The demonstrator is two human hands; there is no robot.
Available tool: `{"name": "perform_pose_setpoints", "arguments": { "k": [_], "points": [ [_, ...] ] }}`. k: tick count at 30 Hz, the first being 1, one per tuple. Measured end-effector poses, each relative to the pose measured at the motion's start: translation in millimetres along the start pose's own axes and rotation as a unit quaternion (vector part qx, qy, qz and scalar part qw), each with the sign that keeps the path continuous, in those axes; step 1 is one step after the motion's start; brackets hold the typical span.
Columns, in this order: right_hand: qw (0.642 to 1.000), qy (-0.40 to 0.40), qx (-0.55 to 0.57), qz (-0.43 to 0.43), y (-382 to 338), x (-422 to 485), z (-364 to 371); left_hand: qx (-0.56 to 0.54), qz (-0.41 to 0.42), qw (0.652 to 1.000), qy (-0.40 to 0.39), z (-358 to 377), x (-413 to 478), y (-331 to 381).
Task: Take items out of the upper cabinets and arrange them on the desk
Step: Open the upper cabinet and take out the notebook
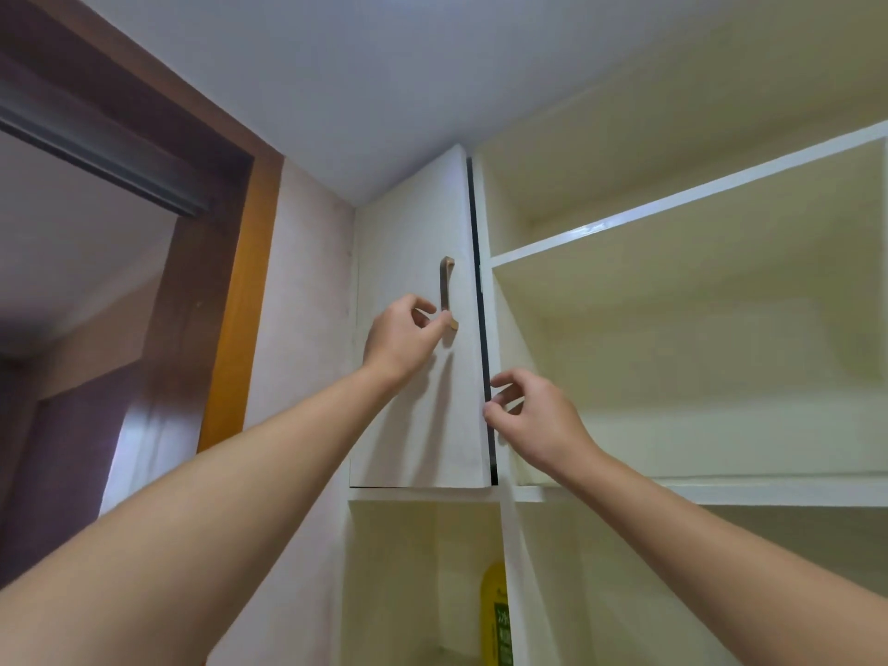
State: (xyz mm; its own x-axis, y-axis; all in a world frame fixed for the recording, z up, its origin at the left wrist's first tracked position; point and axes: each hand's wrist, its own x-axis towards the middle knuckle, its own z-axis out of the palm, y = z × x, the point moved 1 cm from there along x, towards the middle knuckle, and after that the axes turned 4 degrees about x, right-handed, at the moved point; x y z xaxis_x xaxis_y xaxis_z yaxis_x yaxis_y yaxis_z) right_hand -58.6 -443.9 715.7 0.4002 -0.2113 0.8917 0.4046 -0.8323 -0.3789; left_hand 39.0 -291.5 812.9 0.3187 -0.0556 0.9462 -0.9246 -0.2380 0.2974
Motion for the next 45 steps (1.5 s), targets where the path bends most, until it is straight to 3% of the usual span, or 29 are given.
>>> {"name": "perform_pose_setpoints", "arguments": {
  "k": [10,23,31,45],
  "points": [
    [1.000,0.013,-0.005,-0.022,8.1,9.9,6.4,-0.057,-0.032,0.998,0.014,23.0,3.9,4.6],
    [0.999,0.005,-0.019,-0.047,5.5,17.7,5.6,-0.050,-0.014,0.999,0.003,8.6,7.9,-4.3],
    [0.992,-0.009,0.124,-0.034,-1.4,11.2,29.3,-0.085,-0.014,0.996,-0.009,0.1,11.7,-11.5],
    [0.978,0.042,0.193,-0.063,-10.9,-3.9,48.1,-0.097,0.007,0.995,-0.036,-18.7,14.4,-15.8]
  ]
}}
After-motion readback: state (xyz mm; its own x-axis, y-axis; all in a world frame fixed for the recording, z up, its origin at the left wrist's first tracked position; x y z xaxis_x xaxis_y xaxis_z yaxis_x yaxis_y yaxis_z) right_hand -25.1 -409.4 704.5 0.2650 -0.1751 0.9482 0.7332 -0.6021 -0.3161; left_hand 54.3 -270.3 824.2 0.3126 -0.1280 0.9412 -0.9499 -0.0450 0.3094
